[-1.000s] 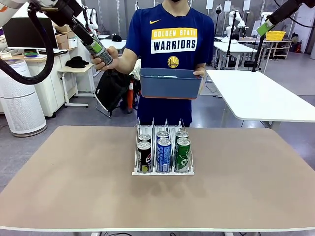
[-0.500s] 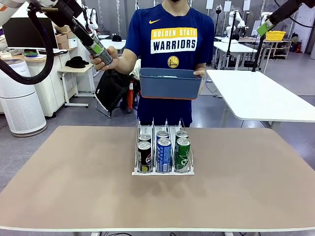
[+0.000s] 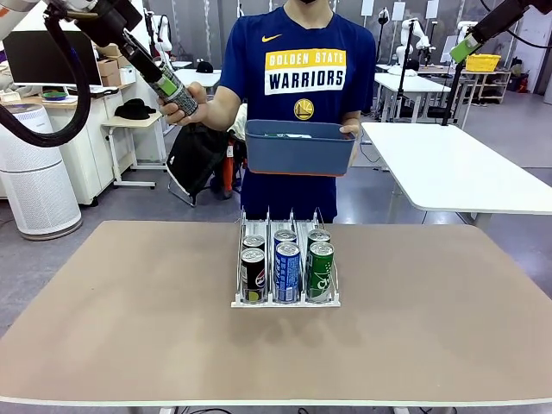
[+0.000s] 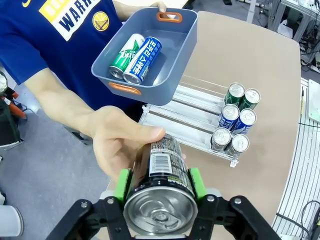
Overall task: Fill the beverage cans into the dispenser.
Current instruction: Pick up the Pepsi coke handed by the human, then place the picked Pepsi coke in the line of the Automatic Can Dispenser with the same cans.
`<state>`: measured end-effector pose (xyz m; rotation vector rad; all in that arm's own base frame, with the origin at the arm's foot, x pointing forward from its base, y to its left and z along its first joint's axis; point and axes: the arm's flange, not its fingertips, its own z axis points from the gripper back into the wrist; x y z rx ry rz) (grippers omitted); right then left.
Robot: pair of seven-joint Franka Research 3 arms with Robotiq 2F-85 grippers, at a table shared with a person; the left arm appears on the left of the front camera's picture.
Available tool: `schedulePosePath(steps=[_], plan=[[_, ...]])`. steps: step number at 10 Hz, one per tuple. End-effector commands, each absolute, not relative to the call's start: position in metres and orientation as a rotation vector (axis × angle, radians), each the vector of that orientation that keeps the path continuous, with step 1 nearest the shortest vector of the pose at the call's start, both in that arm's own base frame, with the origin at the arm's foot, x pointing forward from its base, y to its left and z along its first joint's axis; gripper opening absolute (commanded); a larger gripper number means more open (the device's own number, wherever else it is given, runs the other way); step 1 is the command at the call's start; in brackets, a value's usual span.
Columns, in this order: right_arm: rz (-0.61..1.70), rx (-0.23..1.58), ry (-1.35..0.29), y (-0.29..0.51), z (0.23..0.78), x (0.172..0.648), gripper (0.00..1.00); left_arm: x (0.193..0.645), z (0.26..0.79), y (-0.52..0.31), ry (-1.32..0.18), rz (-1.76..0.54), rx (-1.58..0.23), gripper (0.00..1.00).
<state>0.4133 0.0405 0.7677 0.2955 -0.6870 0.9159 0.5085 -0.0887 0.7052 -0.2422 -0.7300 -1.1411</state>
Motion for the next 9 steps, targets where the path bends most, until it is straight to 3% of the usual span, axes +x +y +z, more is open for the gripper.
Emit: schedulePosePath(steps=[1,5,6,9], plan=[[0.91,0.292,-0.678,0.0409,0.7669,0.413,1.0,0.5074,0.7088,-0.0846,-0.723,-1.148,-0.234,0.0],[0.91,0.292,-0.678,0.0409,0.7669,0.413,1.0,0.505,0.7107,-0.0862,-0.718,-1.162,-0.216,0.0],[0.91,0.292,-0.678,0.0409,0.7669,0.413,1.0,0.506,0.7096,-0.087,-0.742,-1.094,-0.242,0.49],[0.91,0.292,-0.678,0.0409,0.7669,0.413,1.0,0.5077,0.7079,-0.089,-0.732,-1.145,-0.239,0.49]])
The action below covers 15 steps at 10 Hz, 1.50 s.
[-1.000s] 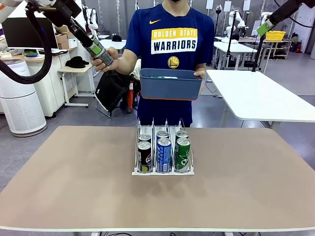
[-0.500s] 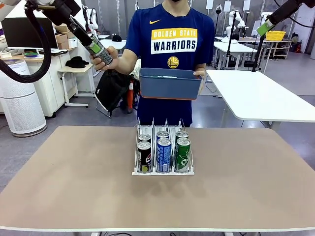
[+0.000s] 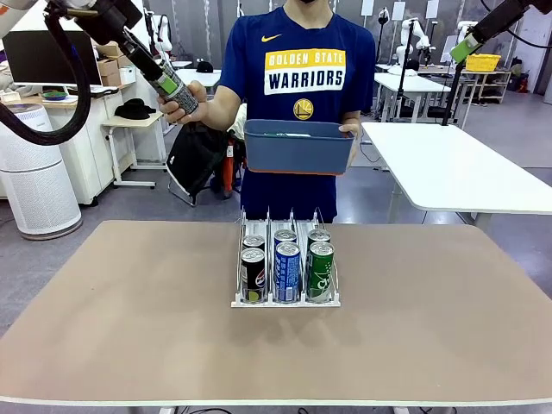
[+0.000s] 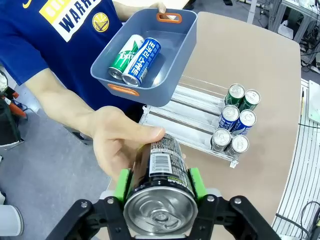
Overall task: Fill the beverage cans into the dispenser.
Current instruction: Place the picked Pepsi coke in the line of the Automatic Can Dispenser with the same cans.
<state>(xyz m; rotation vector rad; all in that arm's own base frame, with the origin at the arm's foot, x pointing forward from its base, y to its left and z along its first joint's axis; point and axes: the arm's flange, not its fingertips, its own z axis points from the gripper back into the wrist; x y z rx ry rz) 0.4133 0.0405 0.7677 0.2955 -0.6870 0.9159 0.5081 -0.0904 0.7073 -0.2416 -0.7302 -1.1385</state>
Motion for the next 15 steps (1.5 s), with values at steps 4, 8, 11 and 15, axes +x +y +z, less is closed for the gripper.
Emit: schedulePosePath(steps=[4,8,11,15], plan=[[0.91,0.292,-0.678,0.0409,0.7669,0.413,1.0,0.5077,0.7079,-0.089,-0.732,-1.145,-0.239,0.49],[0.91,0.292,-0.678,0.0409,0.7669,0.413,1.0,0.5077,0.7079,-0.089,-0.732,-1.145,-0.239,0.49],[0.91,0.292,-0.678,0.0409,0.7669,0.413,1.0,0.5077,0.7079,-0.089,-0.732,-1.145,-0.239,0.49],[0.91,0.292,-0.678,0.0409,0.7669,0.413,1.0,0.5077,0.7079,-0.089,-0.732,-1.145,-0.239,0.49]])
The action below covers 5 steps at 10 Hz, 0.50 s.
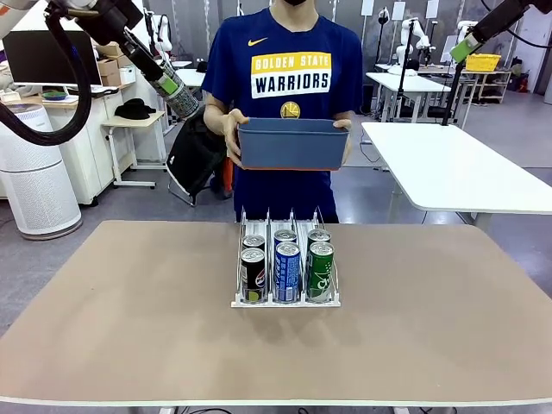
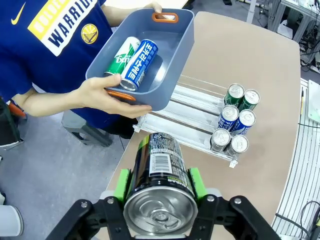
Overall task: Fill the beverage cans into the dispenser.
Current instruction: Place the picked Pepsi coke in the line of the Automatic Can Dispenser with the same cans.
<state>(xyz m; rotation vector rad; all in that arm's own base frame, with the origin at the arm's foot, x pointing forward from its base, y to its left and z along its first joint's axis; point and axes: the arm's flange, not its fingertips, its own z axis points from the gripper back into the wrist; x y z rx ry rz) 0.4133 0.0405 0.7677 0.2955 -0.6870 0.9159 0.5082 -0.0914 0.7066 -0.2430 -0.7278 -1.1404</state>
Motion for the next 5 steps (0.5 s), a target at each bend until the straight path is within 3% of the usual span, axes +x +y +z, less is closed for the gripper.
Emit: schedulePosePath(steps=[1,5], plan=[[0.91,0.292,-0.678,0.0409,0.7669,0.413,1.0,0.5077,0.7079,-0.089,-0.732,-1.145,-0.239,0.49],[0.91,0.292,-0.678,0.0409,0.7669,0.413,1.0,0.5077,0.7079,-0.089,-0.732,-1.145,-0.239,0.49]])
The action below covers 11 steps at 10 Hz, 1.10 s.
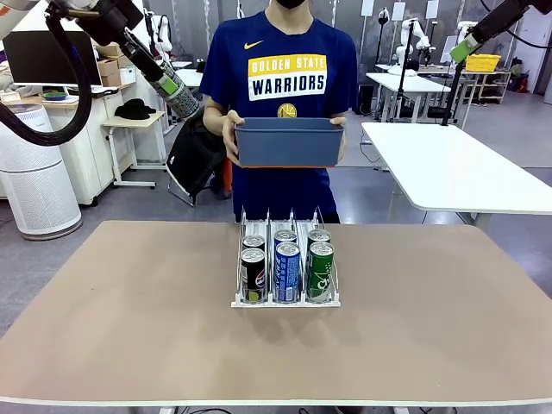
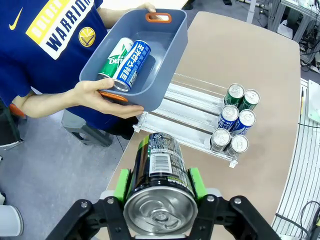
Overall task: Fill the beverage cans into the dispenser.
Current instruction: Place the picked Pepsi coke in the line of the Automatic Can Dispenser with the same cans.
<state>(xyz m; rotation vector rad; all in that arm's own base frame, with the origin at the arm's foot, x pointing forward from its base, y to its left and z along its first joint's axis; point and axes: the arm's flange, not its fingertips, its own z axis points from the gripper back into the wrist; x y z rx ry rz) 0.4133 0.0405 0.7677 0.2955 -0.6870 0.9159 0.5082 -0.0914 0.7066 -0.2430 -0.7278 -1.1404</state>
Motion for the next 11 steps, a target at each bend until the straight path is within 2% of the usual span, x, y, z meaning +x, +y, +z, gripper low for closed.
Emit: schedulePosePath(steps=[1,9,10,11], plan=[[0.91,0.292,-0.678,0.041,0.767,0.413,1.0,0.508,0.708,-0.089,-0.732,-1.145,-0.239,0.49],[0.91,0.292,-0.678,0.041,0.767,0.413,1.0,0.508,0.708,-0.089,-0.732,-1.145,-0.239,0.49],[0.91,0.292,-0.678,0.041,0.767,0.413,1.0,0.508,0.707,-0.091,-0.728,-1.14,-0.243,0.58],[0.91,0.292,-0.678,0.041,0.767,0.413,1.0,0.505,0.707,-0.1,-0.711,-1.1,-0.257,0.58]])
